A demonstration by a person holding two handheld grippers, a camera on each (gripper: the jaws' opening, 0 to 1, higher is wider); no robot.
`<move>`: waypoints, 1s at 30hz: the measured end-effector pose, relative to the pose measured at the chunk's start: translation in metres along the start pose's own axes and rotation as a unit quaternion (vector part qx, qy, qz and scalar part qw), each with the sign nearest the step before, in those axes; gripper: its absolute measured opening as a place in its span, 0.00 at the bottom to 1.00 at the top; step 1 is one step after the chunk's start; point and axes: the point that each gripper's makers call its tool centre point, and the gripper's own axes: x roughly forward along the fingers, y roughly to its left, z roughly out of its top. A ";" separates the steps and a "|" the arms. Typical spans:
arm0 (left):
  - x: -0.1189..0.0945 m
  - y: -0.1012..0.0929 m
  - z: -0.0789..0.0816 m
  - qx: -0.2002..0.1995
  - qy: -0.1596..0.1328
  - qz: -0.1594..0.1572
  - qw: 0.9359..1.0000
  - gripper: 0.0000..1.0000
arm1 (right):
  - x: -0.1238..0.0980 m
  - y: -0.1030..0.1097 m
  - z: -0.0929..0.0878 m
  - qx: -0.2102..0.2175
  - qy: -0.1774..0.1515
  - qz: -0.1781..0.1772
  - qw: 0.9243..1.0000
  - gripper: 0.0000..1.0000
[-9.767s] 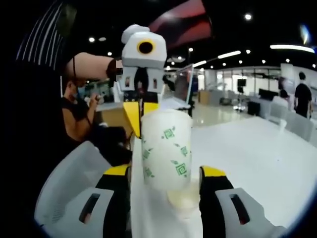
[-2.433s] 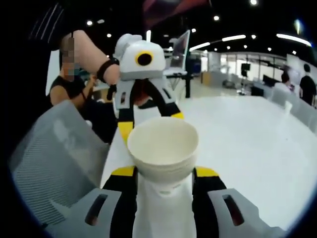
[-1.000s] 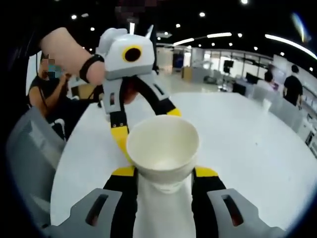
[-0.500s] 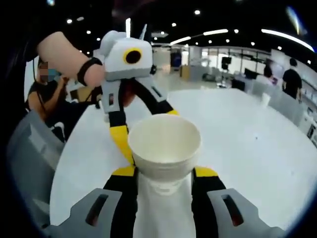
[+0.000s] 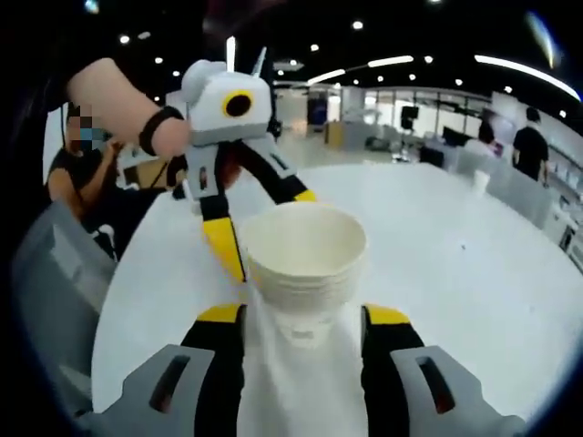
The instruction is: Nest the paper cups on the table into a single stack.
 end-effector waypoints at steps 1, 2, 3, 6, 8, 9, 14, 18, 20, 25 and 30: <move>-0.004 0.000 0.000 0.001 0.001 0.006 1.000 0.45 | -0.003 0.001 0.000 0.001 0.001 0.000 1.000 0.48; -0.008 0.000 0.000 -0.002 -0.002 0.009 1.000 0.47 | -0.007 0.003 0.000 0.004 0.002 -0.001 1.000 0.48; -0.011 -0.001 0.001 -0.007 -0.005 0.012 1.000 0.48 | -0.010 0.004 0.000 0.004 0.003 -0.003 1.000 0.49; -0.023 -0.006 0.003 -0.020 -0.010 0.022 1.000 0.49 | -0.022 0.011 0.003 -0.002 0.004 -0.007 1.000 0.49; -0.033 -0.010 0.006 -0.029 -0.019 0.034 0.999 0.51 | -0.030 0.018 0.007 -0.003 0.005 -0.009 1.000 0.49; -0.038 -0.014 0.009 -0.033 -0.025 0.036 0.999 0.52 | -0.035 0.024 0.010 -0.005 0.003 -0.011 1.000 0.49; -0.054 -0.029 0.010 -0.049 -0.023 0.046 0.997 0.58 | -0.046 0.043 0.014 -0.010 0.004 -0.016 1.000 0.51; -0.065 -0.044 0.015 -0.046 -0.025 0.051 0.997 0.61 | -0.055 0.055 0.017 -0.002 -0.001 -0.020 1.000 0.54; -0.069 -0.050 0.018 -0.048 -0.028 0.050 0.997 0.62 | -0.060 0.062 0.018 -0.002 -0.003 -0.022 1.000 0.55; -0.082 -0.063 0.020 -0.052 -0.027 0.059 0.997 0.67 | -0.072 0.079 0.021 -0.005 -0.005 -0.025 1.000 0.61; -0.093 -0.075 0.023 -0.075 -0.030 0.064 0.995 0.75 | -0.085 0.092 0.024 -0.001 -0.007 -0.033 0.999 0.70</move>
